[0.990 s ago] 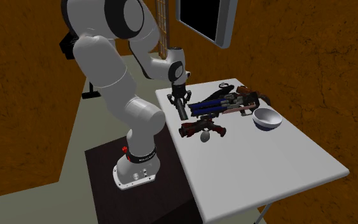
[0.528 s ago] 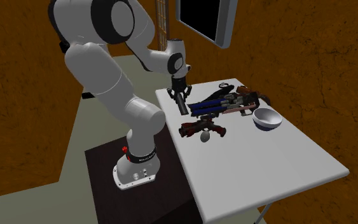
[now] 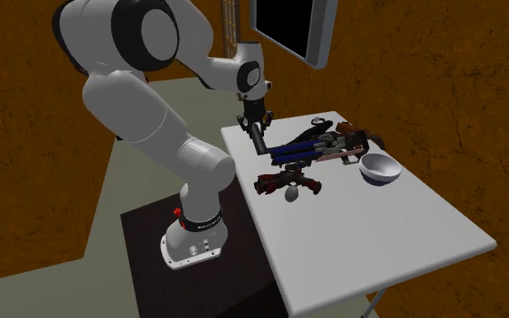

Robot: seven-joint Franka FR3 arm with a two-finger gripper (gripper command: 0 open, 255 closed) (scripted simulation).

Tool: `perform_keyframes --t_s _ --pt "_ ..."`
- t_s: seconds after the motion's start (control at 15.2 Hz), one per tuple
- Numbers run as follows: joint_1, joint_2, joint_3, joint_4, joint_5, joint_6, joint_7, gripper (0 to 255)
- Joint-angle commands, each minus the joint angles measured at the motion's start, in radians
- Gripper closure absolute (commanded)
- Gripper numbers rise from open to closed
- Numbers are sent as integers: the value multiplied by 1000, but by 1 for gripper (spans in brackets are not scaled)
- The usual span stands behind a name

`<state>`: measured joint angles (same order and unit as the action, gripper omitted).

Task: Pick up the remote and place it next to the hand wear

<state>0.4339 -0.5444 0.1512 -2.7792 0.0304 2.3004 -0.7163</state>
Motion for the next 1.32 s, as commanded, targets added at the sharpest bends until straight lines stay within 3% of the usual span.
perform_keyframes --t_s 0.0,0.33,0.79,1.25 --pt "1 -20 -3 16 1 -36 -2 255" --pt "2 -56 -8 55 1 -111 -7 255" --pt "-48 250 -17 306 -48 -57 -21 255" --pt "-73 521 -26 598 -90 -79 -26 255"
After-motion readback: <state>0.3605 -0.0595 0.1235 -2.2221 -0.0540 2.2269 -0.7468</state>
